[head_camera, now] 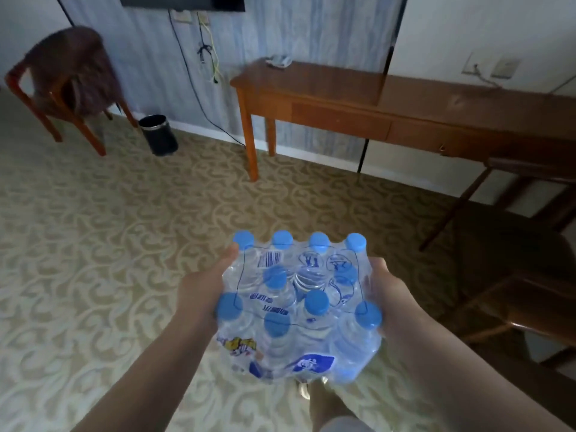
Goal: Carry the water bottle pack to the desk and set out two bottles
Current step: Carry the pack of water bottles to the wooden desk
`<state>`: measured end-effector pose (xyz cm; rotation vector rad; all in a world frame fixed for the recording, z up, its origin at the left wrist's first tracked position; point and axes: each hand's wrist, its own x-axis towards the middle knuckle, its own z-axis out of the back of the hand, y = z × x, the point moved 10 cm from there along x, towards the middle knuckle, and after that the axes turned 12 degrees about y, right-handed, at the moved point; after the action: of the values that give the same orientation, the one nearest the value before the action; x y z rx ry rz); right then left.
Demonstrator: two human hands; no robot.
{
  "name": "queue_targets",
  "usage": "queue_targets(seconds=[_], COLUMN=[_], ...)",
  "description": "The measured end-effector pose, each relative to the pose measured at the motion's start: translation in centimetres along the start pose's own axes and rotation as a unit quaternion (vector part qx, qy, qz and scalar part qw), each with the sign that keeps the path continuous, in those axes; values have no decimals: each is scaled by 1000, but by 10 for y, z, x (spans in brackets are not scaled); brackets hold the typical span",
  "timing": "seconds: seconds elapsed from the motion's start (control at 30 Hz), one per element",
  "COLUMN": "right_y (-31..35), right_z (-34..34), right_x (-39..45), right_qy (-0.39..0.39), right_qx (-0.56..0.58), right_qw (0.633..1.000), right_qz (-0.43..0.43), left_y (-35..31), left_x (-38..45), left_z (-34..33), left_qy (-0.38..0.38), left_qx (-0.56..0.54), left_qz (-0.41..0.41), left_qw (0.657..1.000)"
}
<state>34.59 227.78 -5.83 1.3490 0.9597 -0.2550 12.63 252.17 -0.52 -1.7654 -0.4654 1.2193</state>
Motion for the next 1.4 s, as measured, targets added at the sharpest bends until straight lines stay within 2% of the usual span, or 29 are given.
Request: queue_targets(seconds=[0.2, 0.4, 0.63, 0.73, 0.97, 1.1, 1.27, 1.4], right_y=[115, 247, 358, 402, 517, 600, 695, 771], right_z=[-30, -75, -143, -172, -215, -229, -240, -265], right_x=[107, 196, 320, 372, 468, 534, 611, 665], right_qy=[0, 18, 50, 30, 23, 33, 3, 26], right_qx=[-21, -38, 32, 47, 87, 100, 74, 82], right_qw=[1000, 998, 997, 998, 995, 993, 995, 989], right_qz=[3, 42, 43, 32, 29, 46, 71, 119], left_y=[-62, -137, -236, -281, -399, -457, -516, -564], left_x=[118, 223, 375, 445, 582, 657, 742, 804], left_z=[-71, -121, -173, -194, -277, -335, -387, -416], left_qy=[4, 9, 52, 53, 153, 179, 145, 125], left_qx=[-17, -48, -66, -51, -18, -18, -42, -57], left_qz=[15, 3, -5, -20, -26, -46, -63, -76], left_qw=[1000, 999, 996, 997, 988, 983, 986, 988])
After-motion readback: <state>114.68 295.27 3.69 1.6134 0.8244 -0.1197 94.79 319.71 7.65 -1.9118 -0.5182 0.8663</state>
